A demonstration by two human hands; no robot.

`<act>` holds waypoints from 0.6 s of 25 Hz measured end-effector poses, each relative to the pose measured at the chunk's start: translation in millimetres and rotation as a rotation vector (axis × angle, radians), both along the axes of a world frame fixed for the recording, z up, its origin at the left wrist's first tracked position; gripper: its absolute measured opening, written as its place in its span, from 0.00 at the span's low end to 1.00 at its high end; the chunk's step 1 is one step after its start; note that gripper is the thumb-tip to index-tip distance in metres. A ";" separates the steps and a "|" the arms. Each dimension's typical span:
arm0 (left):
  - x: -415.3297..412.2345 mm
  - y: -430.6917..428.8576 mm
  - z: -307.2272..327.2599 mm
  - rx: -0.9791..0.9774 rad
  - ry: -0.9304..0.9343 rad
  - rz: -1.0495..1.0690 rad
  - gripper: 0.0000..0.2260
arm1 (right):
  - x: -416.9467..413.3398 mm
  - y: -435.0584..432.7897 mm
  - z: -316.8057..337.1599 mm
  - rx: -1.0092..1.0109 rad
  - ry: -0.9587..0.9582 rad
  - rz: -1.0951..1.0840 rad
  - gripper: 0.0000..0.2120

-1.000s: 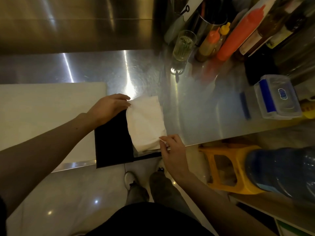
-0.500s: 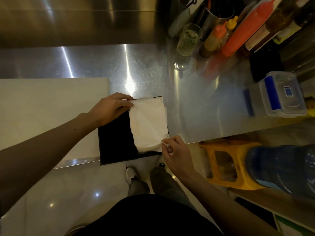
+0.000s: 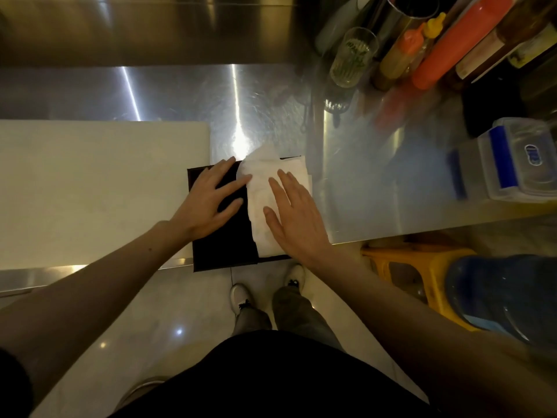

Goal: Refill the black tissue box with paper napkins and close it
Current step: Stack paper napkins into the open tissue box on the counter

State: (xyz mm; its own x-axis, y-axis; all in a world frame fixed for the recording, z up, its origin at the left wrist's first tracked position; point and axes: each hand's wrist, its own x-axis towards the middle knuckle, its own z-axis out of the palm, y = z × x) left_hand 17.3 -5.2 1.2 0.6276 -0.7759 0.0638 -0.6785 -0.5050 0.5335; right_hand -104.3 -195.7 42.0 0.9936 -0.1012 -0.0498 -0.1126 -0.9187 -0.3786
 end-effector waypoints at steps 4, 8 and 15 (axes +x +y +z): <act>-0.1 -6.3 9.0 -0.082 0.089 0.104 0.21 | 10.9 -1.4 -5.0 0.003 0.063 0.029 0.26; -2.3 -11.9 14.5 -0.138 0.192 0.181 0.24 | 5.3 -1.0 -8.1 -0.033 0.143 0.075 0.26; -36.2 -24.8 10.3 -0.241 0.203 0.330 0.26 | -11.2 1.8 -10.9 -0.191 0.216 0.083 0.26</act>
